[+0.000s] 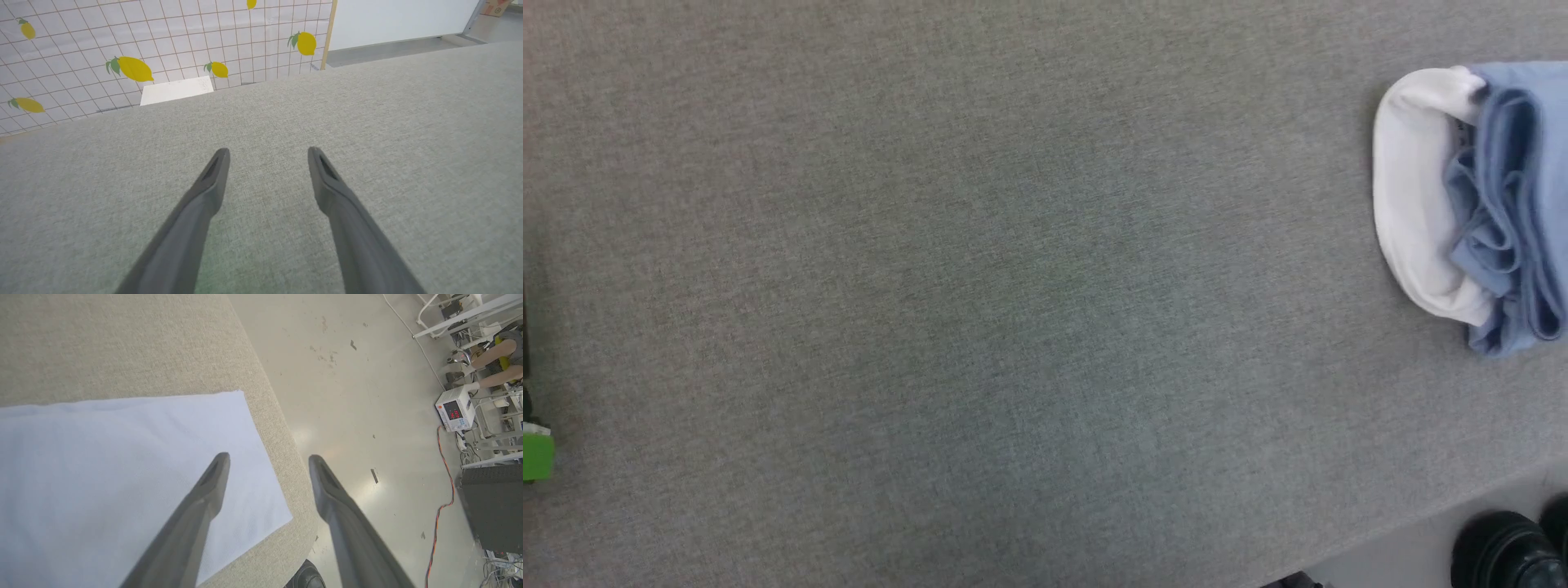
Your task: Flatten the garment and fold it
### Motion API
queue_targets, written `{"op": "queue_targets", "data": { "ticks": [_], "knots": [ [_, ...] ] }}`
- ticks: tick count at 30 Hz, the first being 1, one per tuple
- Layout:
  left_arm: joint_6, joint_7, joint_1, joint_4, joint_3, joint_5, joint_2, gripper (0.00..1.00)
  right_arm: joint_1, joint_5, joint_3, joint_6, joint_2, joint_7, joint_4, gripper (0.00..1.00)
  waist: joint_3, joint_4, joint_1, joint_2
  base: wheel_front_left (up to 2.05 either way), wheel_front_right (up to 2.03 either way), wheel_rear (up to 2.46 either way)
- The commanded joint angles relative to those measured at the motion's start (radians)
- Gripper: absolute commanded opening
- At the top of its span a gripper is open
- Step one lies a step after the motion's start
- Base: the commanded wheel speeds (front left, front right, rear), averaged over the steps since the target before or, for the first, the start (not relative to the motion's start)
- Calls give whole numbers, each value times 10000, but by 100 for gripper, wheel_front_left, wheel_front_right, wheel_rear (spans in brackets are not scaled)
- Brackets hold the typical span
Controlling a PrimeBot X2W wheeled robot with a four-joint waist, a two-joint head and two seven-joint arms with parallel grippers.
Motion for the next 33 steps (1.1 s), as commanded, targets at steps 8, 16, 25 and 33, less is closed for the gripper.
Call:
{"op": "queue_targets", "data": {
  "ticks": [8, 16, 25, 33],
  "knots": [
    [53, -427, -238, 699, -544, -162, -507, 100, -866, 751, 553, -17, -181, -1934, -332, 100, -1296, 57, -1, 41, 0, 0, 0],
    [171, -1088, -655, 2090, -1239, -220, -1577, 100, -1418, 1745, 2248, -17, -24, -4593, -121, 100, -3313, 315, -1, 41, 0, 0, 0],
    [356, -1495, -763, 3258, -1695, -109, -2733, 100, -628, 2561, 3531, -17, 1260, -7214, -92, 100, -5254, 1152, -1, 41, 0, 0, 0],
    [357, -1591, -804, 3861, -2088, 162, -3353, 100, 870, 2244, 3967, -17, 2231, -8876, -340, 100, -6227, 2164, -1, 41, 0, 0, 0]
  ]
}}
